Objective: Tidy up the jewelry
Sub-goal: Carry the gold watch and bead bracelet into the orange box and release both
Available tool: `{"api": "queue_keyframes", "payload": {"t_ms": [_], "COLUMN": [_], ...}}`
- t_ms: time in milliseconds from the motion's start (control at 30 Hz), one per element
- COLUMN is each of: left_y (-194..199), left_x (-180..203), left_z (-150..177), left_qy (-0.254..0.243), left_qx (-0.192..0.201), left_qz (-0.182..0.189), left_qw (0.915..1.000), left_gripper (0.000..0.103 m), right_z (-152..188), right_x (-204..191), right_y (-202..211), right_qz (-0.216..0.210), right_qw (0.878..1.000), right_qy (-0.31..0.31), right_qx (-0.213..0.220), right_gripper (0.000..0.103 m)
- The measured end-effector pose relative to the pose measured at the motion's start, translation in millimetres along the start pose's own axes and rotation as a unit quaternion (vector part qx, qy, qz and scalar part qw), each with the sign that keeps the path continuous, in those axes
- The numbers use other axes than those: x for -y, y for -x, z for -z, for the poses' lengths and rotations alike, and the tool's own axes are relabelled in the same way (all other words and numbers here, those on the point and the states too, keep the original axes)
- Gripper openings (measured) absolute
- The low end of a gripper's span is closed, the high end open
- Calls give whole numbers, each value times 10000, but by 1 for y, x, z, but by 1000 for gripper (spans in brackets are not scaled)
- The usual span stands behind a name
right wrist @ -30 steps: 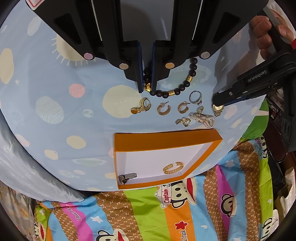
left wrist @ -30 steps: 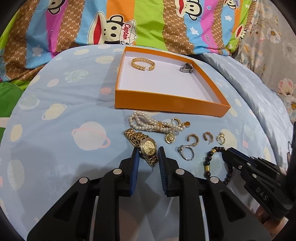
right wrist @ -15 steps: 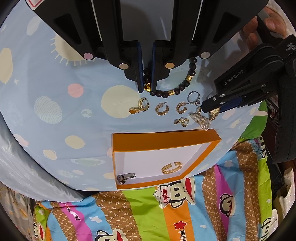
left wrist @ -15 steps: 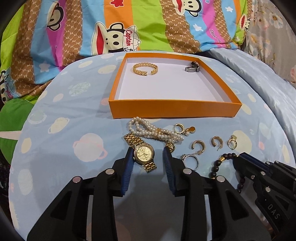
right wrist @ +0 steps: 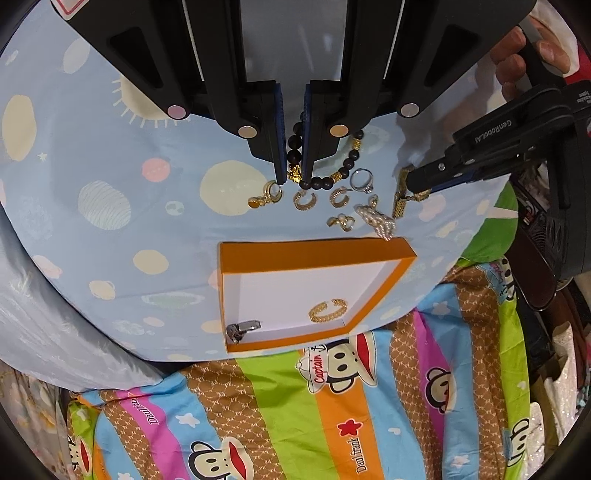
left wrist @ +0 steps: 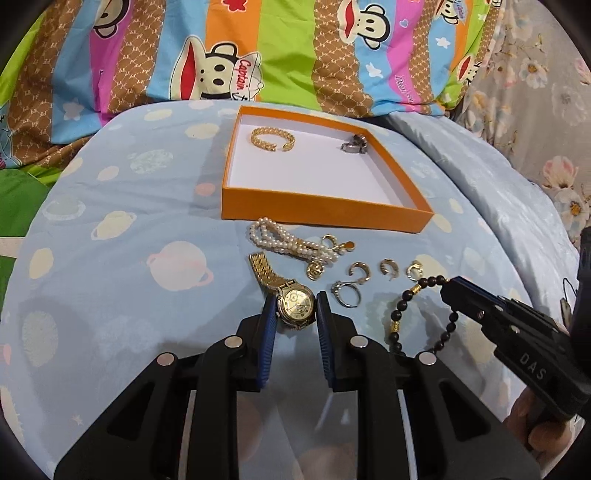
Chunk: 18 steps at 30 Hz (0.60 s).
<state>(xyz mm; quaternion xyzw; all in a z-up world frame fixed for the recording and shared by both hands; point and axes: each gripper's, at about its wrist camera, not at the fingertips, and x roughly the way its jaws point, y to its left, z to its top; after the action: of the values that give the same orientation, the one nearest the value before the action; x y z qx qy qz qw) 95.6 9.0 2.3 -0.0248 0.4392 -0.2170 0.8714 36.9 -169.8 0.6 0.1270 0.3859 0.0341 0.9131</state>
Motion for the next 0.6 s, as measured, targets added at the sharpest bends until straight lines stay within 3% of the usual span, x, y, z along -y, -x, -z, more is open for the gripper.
{"api": "queue_keyframes", "payload": {"t_ms": [300,600], "left_y": [42,43], "left_x": [7,15], "left_z": [-23,-93], "left_qy": [-238,-612], "left_qx": [346,949], "left_qz": [227,62], "left_qw": [9989,9936], "left_gripper": [20,21], "right_z": [-33,-111], "right_x": [-10,-12], "right_y": [37,30], "right_qz": [116,217], "right_qw": [9980,9931], "right_qy": [367,670], "right_qx": [493,934], "right_gripper": [8,8]}}
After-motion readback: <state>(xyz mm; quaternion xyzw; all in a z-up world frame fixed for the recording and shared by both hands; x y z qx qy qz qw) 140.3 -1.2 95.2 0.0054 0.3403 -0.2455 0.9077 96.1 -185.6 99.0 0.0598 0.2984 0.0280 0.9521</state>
